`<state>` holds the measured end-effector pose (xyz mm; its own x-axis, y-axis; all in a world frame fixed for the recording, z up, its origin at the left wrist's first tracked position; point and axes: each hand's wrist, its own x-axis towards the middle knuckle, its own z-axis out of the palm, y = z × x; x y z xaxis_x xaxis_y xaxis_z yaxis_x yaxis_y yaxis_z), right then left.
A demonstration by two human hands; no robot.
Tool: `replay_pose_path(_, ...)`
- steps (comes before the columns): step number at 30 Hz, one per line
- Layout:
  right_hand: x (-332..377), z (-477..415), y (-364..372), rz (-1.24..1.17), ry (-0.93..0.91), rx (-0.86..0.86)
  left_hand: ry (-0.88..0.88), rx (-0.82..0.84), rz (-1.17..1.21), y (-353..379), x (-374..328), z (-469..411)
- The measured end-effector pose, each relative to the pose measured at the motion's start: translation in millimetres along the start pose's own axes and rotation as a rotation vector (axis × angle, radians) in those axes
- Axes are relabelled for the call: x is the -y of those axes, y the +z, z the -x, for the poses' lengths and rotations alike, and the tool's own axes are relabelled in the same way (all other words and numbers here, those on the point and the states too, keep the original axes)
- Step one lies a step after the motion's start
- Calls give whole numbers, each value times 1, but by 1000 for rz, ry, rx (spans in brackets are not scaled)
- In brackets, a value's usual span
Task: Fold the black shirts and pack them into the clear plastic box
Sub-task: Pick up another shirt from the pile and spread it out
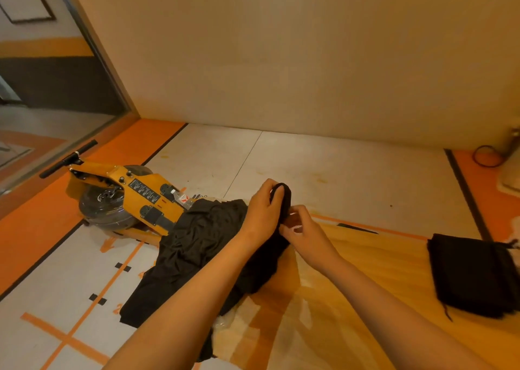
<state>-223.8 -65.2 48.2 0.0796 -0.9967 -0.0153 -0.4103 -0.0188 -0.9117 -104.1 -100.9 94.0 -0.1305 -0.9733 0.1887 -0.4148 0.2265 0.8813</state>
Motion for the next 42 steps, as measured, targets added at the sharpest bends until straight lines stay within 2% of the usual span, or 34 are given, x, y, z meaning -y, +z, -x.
replay_pose_path(5, 11, 16, -73, -36, -59, -169, 76, 79, 104, 34, -60, -15)
replay_pose_path(11, 26, 26, -173, -62, -125, -398, 172, 198, 50, 39, -115, -36)
replay_pose_path(15, 45, 24, -216, -60, -162, -434, 201, 257, -3, 43, -144, -51)
replay_pose_path(20, 71, 25, -249, -116, -221, -442, 287, 249, -45, 49, -173, -65)
replay_pose_path(22, 77, 28, -265, 20, -230, -380, 272, 283, -53, 50, -182, -72)
replay_pose_path(26, 85, 27, -292, 506, -269, -282, 277, 264, -69, 54, -200, -85)
replay_pose_path(28, 88, 24, -306, 599, -308, -301, 298, 226, -71, 54, -212, -91)
replay_pose_path(31, 96, 25, -325, 594, -321, -330, 320, 188, -90, 52, -231, -101)
replay_pose_path(34, 102, 24, -339, 550, -346, -380, 390, 186, -206, 50, -245, -108)
replay_pose_path(39, 115, 20, -355, 401, -331, -526, 508, 289, -679, 29, -265, -119)
replay_pose_path(42, 120, 13, -361, 246, -301, -567, 518, 238, -812, 21, -273, -129)
